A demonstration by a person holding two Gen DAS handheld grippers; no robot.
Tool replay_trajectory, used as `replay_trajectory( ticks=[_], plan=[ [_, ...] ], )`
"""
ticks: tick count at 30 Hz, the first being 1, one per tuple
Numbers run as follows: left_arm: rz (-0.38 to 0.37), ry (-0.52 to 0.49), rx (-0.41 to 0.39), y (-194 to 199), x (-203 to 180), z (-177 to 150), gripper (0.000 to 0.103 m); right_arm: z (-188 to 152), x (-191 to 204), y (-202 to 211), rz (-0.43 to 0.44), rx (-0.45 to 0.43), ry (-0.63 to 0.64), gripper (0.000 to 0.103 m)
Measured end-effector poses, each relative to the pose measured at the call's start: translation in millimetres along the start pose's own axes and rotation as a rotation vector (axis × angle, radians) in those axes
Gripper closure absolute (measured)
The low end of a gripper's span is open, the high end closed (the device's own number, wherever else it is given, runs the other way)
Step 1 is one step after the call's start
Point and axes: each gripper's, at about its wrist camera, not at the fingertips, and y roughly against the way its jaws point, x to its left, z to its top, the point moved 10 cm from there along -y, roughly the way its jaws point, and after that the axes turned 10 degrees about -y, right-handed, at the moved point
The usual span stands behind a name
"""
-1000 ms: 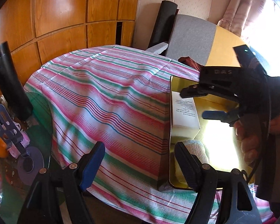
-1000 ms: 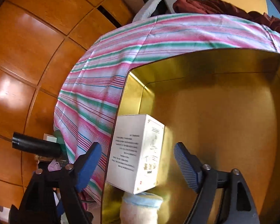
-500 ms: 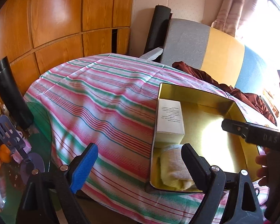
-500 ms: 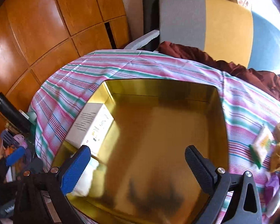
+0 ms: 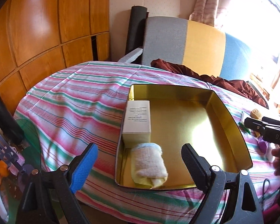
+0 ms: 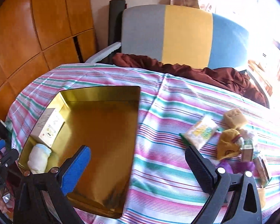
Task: Organize objects
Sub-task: 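Grasp the purple packet with the left gripper while the right gripper approaches a yellow sponge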
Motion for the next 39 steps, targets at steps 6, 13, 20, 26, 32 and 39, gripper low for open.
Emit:
replay_trajectory(
  ticks=[6,13,20,26,32,39],
  plan=[
    [-0.046,-0.064,-0.004,-3.6,-31.0,13.1,0.01,8.8,-95.7,14.6,-0.136,-0.017,-0.109,0.0],
    [-0.134,-0.183,-0.019,-8.3,-90.6,33.1,0.01,11.3,-224.6,39.3,-0.251,-0.055,-0.353,0.0],
    [-0.265,-0.305,-0.026,-8.6,-172.5,48.8,0.01,-18.9,-303.4,43.5,-0.209,-0.063,-0.727,0.0],
    [-0.377,-0.432,-0.018,-12.7,-259.7,52.8,0.01,-26.0,-318.7,47.9,-0.171,-0.074,-0.832,0.0],
    [-0.488,-0.464,0.095,-36.2,-334.1,38.7,0.02,-23.8,-310.4,39.7,-0.129,-0.048,-0.818,0.0],
    [-0.62,-0.308,0.338,-68.1,-384.8,13.1,0.047,-19.7,-305.6,39.7,-0.093,-0.057,-0.804,0.0]
  ],
)
